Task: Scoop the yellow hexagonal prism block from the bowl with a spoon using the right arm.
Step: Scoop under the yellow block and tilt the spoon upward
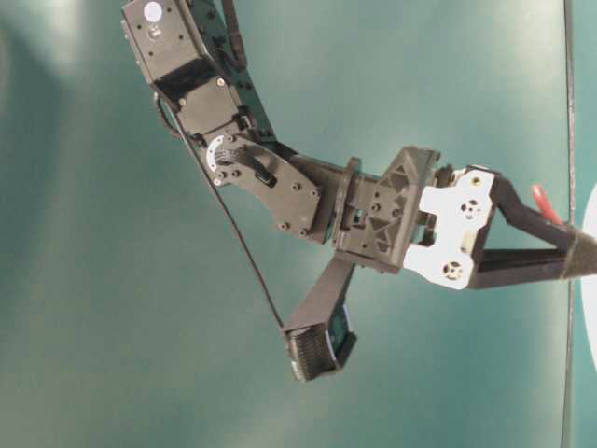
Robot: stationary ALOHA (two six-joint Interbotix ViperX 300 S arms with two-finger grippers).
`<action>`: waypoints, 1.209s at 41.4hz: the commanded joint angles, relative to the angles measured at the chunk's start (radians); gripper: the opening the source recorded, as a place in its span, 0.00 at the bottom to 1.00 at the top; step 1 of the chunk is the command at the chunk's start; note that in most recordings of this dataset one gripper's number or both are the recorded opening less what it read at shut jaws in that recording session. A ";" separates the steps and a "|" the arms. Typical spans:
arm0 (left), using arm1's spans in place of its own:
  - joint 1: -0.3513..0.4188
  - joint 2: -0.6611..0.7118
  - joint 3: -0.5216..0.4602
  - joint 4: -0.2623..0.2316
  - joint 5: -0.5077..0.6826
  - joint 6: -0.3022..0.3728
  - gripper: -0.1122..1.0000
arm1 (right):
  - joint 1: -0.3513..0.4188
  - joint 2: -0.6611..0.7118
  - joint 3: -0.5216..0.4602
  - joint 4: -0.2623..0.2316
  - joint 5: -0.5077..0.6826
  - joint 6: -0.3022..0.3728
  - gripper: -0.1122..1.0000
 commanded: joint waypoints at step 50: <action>-0.002 0.006 -0.015 0.002 -0.011 -0.003 0.10 | 0.071 -0.400 0.512 0.012 -0.664 0.011 0.30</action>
